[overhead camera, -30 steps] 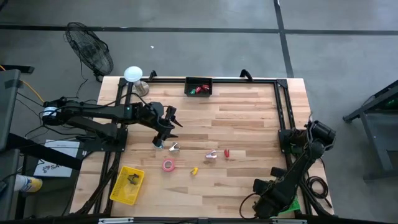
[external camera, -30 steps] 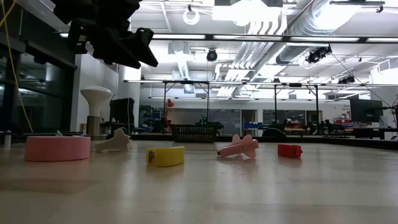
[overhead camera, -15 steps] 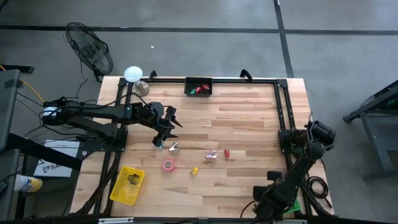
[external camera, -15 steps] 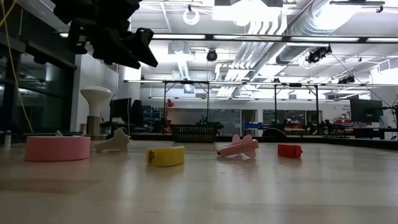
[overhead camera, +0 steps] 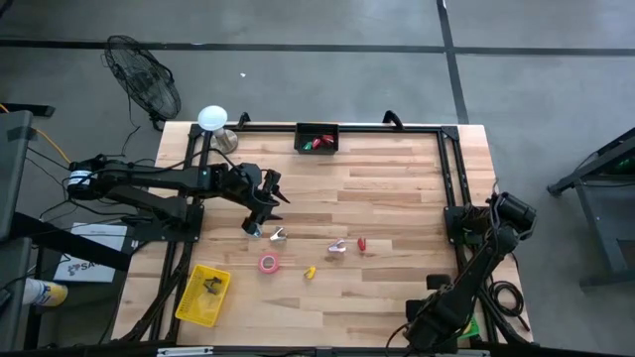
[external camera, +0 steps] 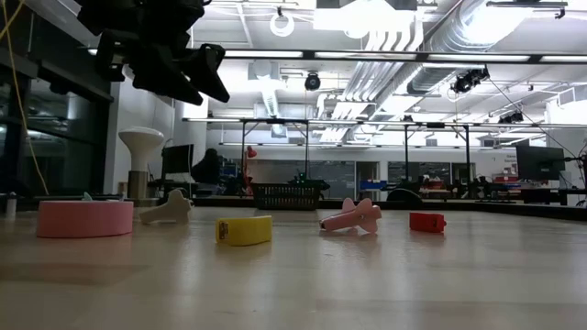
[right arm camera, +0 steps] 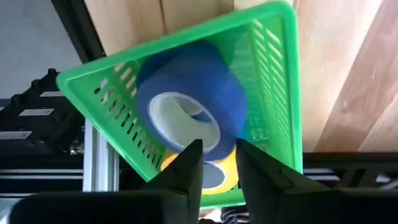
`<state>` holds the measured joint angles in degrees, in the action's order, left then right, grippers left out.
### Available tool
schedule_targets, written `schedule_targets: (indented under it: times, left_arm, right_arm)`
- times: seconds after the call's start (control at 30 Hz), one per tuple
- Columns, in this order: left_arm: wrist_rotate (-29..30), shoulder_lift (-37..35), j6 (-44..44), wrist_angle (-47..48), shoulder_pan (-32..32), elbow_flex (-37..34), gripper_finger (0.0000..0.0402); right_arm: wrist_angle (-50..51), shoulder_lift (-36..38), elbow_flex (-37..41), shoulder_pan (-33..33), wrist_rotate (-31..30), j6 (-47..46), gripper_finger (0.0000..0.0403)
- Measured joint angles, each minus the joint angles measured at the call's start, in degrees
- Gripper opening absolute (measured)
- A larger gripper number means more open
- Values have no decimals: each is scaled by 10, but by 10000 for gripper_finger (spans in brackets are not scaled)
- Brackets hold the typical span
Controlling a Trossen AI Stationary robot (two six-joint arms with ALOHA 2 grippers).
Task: Pick and place Stapler, Stapler remover, tape
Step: Put the blue tape into the green bin, then put the red stapler into the black bin
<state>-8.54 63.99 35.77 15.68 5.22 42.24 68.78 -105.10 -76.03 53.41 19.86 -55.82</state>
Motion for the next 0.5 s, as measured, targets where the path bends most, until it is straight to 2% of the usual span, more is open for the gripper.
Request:
schedule_targets:
  times: [0.33,0.5]
  left_arm:
    - [6,0,0,16,0,0,237]
    - [21,-1,0,16,0,0,237]
  right_arm:
    - [25,0,0,-2,5,-70,168]
    - [50,13,0,-13,3,-127,187]
